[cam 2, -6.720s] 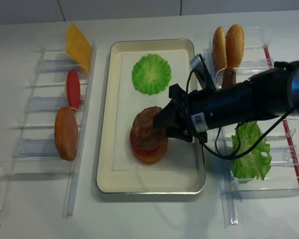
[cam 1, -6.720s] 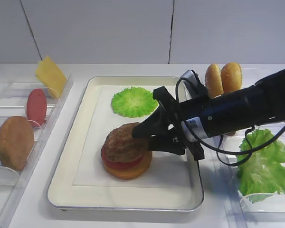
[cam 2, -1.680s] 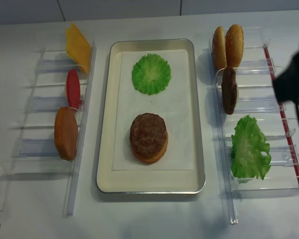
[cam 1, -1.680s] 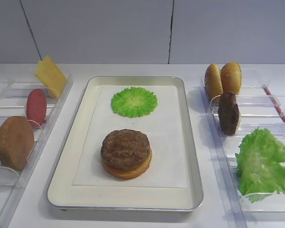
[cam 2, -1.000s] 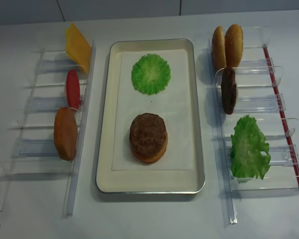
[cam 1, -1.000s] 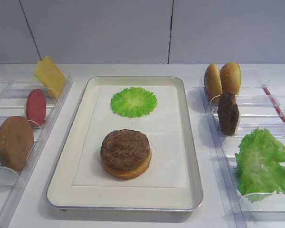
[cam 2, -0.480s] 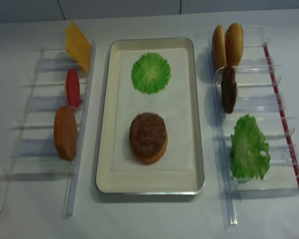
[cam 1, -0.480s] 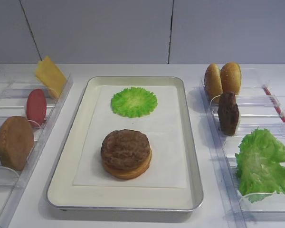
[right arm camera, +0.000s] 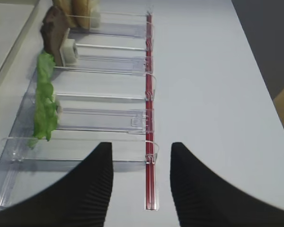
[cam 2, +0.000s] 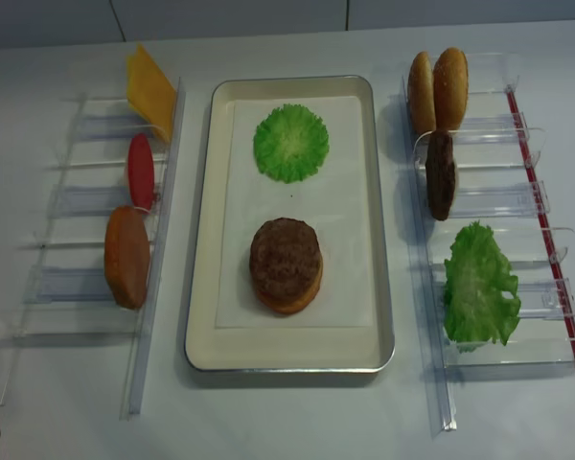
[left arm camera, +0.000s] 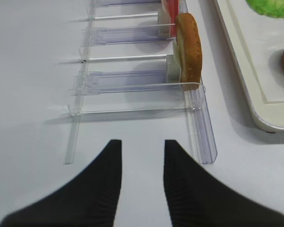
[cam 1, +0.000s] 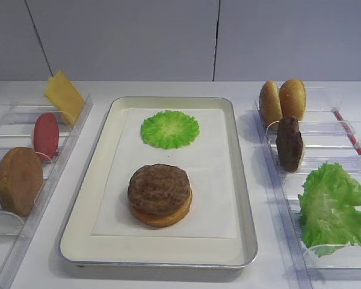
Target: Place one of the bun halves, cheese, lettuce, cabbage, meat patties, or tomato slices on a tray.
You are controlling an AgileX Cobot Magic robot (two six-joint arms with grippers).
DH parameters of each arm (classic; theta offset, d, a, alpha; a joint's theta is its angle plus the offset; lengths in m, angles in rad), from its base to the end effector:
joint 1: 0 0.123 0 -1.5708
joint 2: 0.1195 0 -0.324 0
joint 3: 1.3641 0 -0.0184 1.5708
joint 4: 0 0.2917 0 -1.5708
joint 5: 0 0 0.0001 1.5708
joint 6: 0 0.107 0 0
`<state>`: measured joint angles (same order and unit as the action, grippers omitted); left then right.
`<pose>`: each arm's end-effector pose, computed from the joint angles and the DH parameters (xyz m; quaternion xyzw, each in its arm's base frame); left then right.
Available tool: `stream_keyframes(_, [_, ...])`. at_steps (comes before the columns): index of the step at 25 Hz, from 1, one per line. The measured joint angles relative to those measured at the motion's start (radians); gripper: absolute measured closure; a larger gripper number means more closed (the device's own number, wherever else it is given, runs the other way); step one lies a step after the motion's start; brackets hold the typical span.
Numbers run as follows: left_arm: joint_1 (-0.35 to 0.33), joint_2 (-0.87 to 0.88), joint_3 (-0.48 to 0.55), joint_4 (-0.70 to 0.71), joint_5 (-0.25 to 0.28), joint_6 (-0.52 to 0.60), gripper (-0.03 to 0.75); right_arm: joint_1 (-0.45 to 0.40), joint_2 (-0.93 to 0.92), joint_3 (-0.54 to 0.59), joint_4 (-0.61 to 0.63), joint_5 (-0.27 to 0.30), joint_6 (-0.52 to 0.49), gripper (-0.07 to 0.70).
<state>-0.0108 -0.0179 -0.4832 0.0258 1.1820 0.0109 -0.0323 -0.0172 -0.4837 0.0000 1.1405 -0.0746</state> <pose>-0.0012 0.0026 0.2731 0.0083 0.8829 0.0129 0.4693 0.0012 0.0000 0.2770 -0.0185 0.8729 -0.0260 0.4868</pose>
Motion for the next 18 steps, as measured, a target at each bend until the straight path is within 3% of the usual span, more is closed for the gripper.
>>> stream_keyframes(6, [0.000,0.000,0.000,0.000,0.000,0.000,0.510,-0.069,0.000,0.012,0.042,0.003,-0.002,0.292])
stream_keyframes(18, [0.000,0.000,0.000,0.000,0.000,0.000,0.510,-0.073,0.000,0.012,0.054,0.003,-0.031,0.293])
